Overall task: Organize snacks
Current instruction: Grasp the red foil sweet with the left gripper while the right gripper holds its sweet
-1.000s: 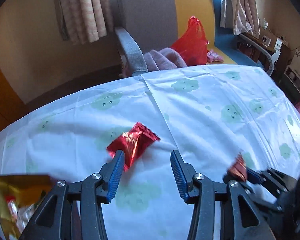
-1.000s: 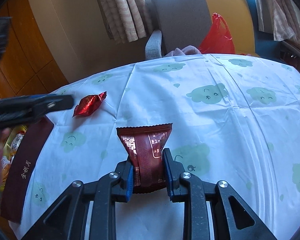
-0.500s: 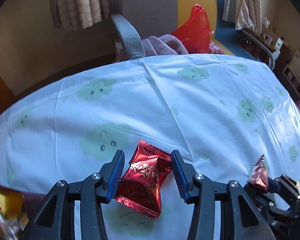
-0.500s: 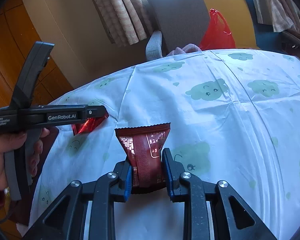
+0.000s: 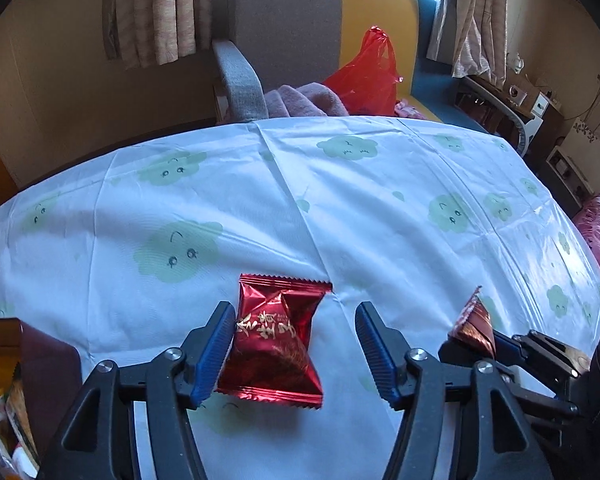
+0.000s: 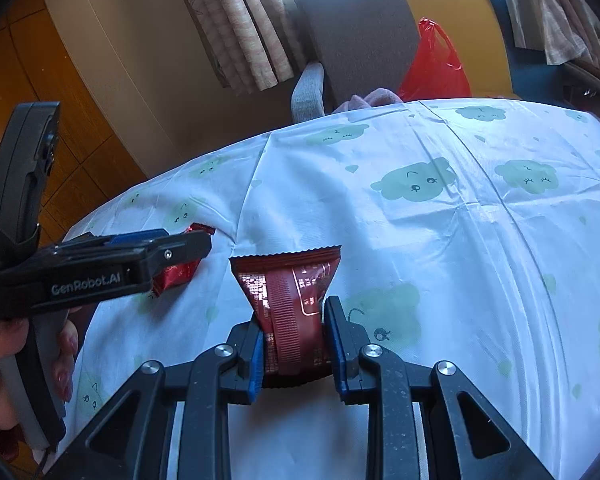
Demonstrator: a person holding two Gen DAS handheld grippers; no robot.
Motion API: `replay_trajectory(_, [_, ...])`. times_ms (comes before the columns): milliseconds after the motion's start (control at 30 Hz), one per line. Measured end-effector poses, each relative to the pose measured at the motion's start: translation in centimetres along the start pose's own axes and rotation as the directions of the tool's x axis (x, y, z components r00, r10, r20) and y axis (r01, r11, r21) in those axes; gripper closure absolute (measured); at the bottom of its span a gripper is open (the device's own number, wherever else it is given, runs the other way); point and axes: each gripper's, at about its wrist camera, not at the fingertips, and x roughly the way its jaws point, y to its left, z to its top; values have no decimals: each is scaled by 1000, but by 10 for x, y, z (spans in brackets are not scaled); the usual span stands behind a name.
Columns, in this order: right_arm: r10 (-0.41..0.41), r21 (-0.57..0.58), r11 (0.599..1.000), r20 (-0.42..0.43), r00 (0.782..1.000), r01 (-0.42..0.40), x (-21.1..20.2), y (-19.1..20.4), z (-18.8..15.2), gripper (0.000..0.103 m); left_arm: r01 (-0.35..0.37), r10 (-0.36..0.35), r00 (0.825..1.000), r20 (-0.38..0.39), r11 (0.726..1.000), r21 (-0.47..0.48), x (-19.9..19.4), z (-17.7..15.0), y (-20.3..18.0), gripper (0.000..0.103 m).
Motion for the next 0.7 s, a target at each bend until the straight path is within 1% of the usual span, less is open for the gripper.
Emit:
replay_trajectory(100, [-1,-1,1000,0,1000,1,0,0,0,77,-4,5,1000,-11,1000,28,2,-5,-5,39])
replay_trajectory(200, [-1,-1,1000,0,1000,1,0,0,0,77,-56,57,998,-22,995,79,6,-10,-12,39])
replay_trajectory(233, [-1,-1,1000,0,1000,1,0,0,0,77,-60,62,998,-22,995,85,6,-11,-12,39])
replay_trajectory(300, [-1,-1,1000,1,1000,1,0,0,0,77,-63,65,998,-20,995,78,7,-13,-11,46])
replay_trajectory(333, [-1,-1,1000,1,1000,1,0,0,0,77,-60,61,998,-23,996,69,8,-14,-10,54])
replay_trajectory(367, [-1,-1,1000,0,1000,1,0,0,0,77,-52,53,998,-29,997,57,9,-15,-9,54])
replay_trajectory(567, [-5,-5,1000,1,1000,5,0,0,0,77,-68,66,997,34,997,44,3,-29,-11,55])
replay_trajectory(700, [-12,-11,1000,2,1000,12,0,2,0,77,-70,70,995,67,998,-5,-5,-40,-9,55])
